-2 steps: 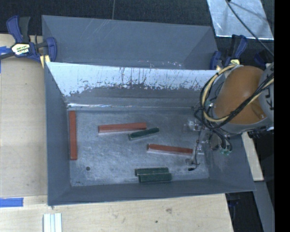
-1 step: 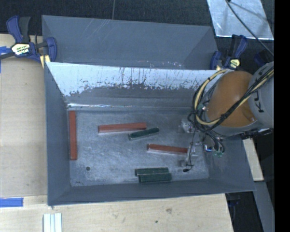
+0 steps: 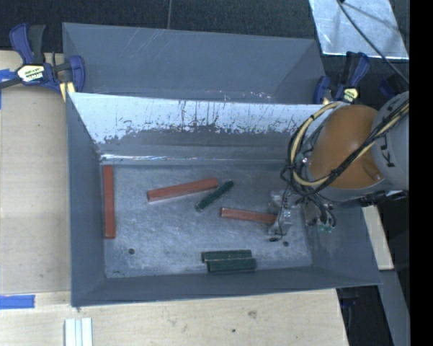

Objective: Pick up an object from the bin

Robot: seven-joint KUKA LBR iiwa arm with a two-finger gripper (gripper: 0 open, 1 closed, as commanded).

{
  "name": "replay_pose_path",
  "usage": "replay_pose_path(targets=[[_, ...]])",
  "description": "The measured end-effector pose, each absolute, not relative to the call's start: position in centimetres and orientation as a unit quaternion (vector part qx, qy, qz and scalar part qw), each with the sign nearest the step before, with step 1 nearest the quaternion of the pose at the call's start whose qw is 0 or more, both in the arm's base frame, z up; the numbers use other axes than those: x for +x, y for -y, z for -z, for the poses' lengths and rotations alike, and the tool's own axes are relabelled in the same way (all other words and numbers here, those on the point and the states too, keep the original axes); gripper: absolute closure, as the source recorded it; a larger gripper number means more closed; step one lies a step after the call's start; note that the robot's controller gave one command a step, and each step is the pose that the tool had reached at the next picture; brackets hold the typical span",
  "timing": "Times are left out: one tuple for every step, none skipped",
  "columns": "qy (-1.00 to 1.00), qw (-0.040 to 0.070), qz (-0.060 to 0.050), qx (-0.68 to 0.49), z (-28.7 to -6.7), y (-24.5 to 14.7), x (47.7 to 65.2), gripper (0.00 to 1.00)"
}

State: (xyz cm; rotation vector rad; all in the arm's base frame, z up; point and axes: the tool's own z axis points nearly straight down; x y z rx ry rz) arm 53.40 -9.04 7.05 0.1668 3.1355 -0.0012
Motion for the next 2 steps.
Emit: replay_pose_path(targets=[[-0.999,0.006,0.001,0.049,-20.86,9.26,53.42,1.0],[-0.999,0.002,0.0,0.048,-20.42,9.23,53.23,0.0]])
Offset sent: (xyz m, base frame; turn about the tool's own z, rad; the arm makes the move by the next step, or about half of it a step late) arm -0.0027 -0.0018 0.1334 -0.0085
